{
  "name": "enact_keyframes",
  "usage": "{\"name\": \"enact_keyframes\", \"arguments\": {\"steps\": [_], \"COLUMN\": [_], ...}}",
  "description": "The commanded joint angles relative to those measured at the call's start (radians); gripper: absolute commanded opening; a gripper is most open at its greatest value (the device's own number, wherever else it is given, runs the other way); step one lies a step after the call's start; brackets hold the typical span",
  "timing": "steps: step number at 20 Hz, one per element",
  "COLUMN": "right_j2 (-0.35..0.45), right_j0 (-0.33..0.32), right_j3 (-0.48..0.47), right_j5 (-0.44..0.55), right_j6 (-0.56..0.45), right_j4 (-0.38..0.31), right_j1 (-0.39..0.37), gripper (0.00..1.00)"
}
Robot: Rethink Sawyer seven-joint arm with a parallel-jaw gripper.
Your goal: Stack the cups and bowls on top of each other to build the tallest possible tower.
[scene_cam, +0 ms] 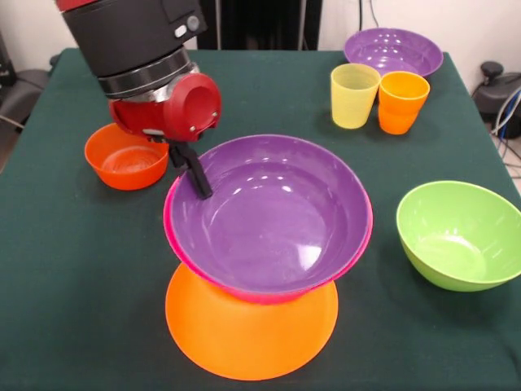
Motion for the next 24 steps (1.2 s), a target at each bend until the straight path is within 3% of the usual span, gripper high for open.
{"name": "enact_keyframes", "arguments": {"steps": [1,4,5,19,24], "right_j2": [0.015,0.009,0.003,-0.036,-0.055], "right_j0": [0.03,0.035,0.041,0.058,0.078], "right_j3": [-0.12,-0.133,-0.124,0.057,0.098], "right_j5": [0.128,0.18,0.19,0.055,0.066], "right_j6": [-0.344,-0.373,-0.366,-0.209,-0.152], "right_j4": [-0.072,-0.072,-0.072,-0.083,-0.075], "right_j1": [0.045,0.053,0.047,-0.055,-0.122], "gripper": [0.0,0.0,1.0,1.0,1.0]}}
